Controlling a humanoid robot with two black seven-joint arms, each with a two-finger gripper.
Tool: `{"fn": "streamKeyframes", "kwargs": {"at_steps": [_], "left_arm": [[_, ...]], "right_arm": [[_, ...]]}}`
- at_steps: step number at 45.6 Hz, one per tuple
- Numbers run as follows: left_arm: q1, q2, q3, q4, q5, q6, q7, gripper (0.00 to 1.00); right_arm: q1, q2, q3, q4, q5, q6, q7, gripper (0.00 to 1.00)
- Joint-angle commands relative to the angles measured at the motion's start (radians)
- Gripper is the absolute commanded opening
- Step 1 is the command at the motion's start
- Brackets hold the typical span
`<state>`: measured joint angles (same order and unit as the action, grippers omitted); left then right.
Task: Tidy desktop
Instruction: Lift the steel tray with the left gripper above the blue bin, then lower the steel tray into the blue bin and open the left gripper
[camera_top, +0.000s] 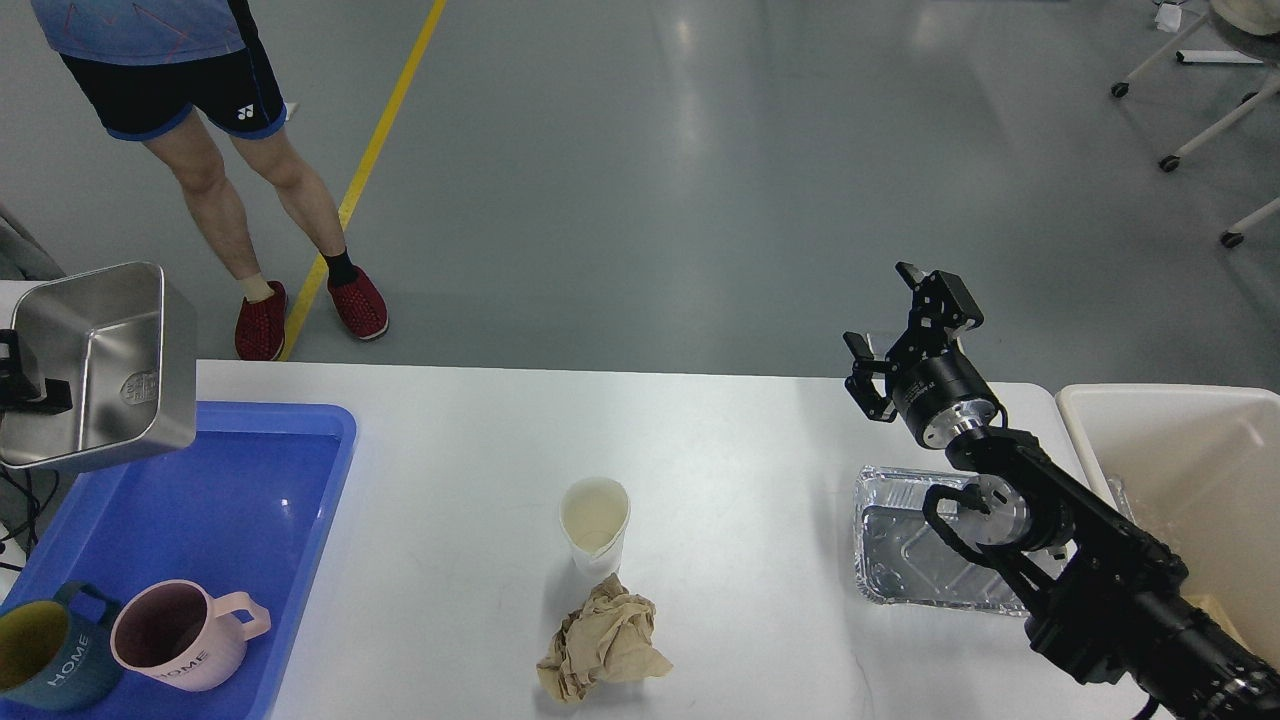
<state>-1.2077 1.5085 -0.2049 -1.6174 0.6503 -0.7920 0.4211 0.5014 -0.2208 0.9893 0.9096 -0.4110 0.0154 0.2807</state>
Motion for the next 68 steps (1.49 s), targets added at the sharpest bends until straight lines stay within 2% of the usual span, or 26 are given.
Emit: {"fn": "streamKeyframes", "kwargs": {"at_steps": [1,10,20,27,34,44,52,55,59,64,68], "left_arm": [[0.011,-0.103,0.064,0.144,0.0,0.079,-0.007,0.0],[0.094,-0.289,0.087,0.419,-0.004,0.163,-0.012,0.0],[0.27,-0.52,0.079,0.658,-0.011,0.333,-0.012,0.0],[0.342,-0.64,0.079,0.812,-0.014,0.37,-0.016,0.01],[0.381,-0.697,0.078,0.889,-0.014,0.398,-0.051,0.01],[0.407,-0.746,0.078,0.939,-0.015,0.445,-0.059,0.01],[0.421,-0.792,0.078,1.004,-0.015,0.448,-0.074,0.04],[0.421,-0.804,0.078,1.014,-0.017,0.451,-0.074,0.11],[0.421,-0.809,0.076,1.015,-0.029,0.47,-0.073,0.33],[0.419,-0.807,0.078,1.015,-0.054,0.479,-0.073,0.54],[0.418,-0.806,0.078,1.015,-0.052,0.482,-0.073,0.81]], "right_arm": [[-0.003,0.0,0.0,0.002,0.001,0.0,0.0,1.0],[-0.009,0.0,0.0,0.003,0.001,0.0,0.0,1.0],[-0.011,0.001,0.0,0.002,0.0,0.0,0.0,1.0],[-0.012,-0.002,0.0,0.002,0.001,0.001,0.0,1.0],[-0.017,-0.002,0.0,0.0,0.0,0.003,0.0,1.0],[-0.017,-0.002,0.0,0.0,0.0,0.003,0.0,1.0],[-0.018,-0.002,0.0,0.0,0.0,0.003,0.0,1.0],[-0.018,0.0,0.0,0.0,0.0,0.003,0.0,1.0],[-0.018,-0.002,0.0,0.0,0.0,0.003,0.0,1.0],[-0.018,0.0,0.0,0.0,0.0,0.003,0.0,1.0],[-0.02,0.0,0.0,0.0,0.0,0.003,0.0,1.0]]}}
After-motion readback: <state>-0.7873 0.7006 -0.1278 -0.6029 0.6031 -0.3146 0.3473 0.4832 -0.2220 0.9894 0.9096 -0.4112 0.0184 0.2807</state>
